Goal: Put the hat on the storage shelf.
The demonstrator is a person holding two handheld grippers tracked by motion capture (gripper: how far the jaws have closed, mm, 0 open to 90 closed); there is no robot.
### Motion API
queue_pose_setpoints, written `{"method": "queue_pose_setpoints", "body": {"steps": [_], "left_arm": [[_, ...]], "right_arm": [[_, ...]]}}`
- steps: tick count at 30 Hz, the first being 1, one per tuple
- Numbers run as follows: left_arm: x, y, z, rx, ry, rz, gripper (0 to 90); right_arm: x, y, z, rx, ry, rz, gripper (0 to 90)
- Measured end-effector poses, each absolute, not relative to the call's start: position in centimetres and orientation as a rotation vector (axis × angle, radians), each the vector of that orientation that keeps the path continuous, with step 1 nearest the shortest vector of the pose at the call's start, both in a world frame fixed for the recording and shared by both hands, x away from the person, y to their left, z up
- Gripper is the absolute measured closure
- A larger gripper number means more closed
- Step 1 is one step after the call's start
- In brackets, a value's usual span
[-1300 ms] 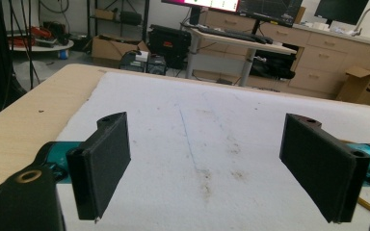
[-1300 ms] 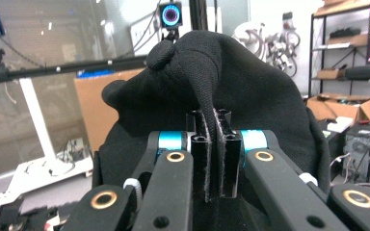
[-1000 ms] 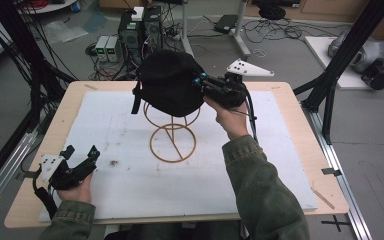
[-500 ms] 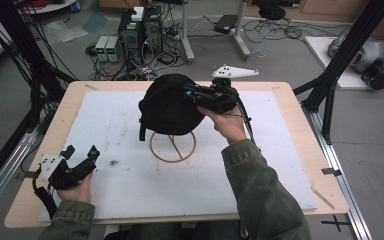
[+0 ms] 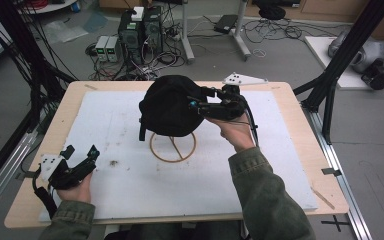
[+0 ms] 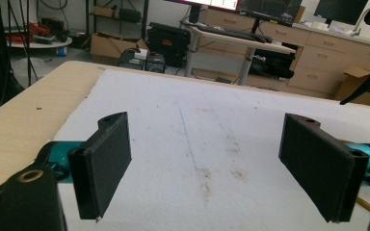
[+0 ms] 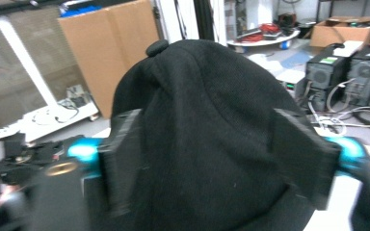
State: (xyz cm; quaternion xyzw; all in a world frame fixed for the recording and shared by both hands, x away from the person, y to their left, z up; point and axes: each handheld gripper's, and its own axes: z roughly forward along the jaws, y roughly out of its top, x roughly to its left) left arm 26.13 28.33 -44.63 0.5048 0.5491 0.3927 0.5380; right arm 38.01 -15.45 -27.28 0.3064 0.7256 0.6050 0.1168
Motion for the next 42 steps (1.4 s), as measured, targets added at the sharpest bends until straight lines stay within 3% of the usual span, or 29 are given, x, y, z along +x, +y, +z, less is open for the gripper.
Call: {"method": "queue_pose_setpoints", "body": {"steps": [5,24,42], "left_arm": [[26.2,28.2,-44.6,1.206,1.301,0.939,18.9],[26.2,27.9,-44.5,1.206,1.297,0.951,18.9],[26.2,27.8,-44.5,1.204,1.297,0.961,18.9]], "right_arm": [[37.4,-16.7,-28.0,0.893,2.113,1.788,13.0],[34.7,-23.8,-31.8,1.089,1.83,1.659,11.6],[31.2,-25.4,-36.1,1.119,1.56,1.431,11.7]]}}
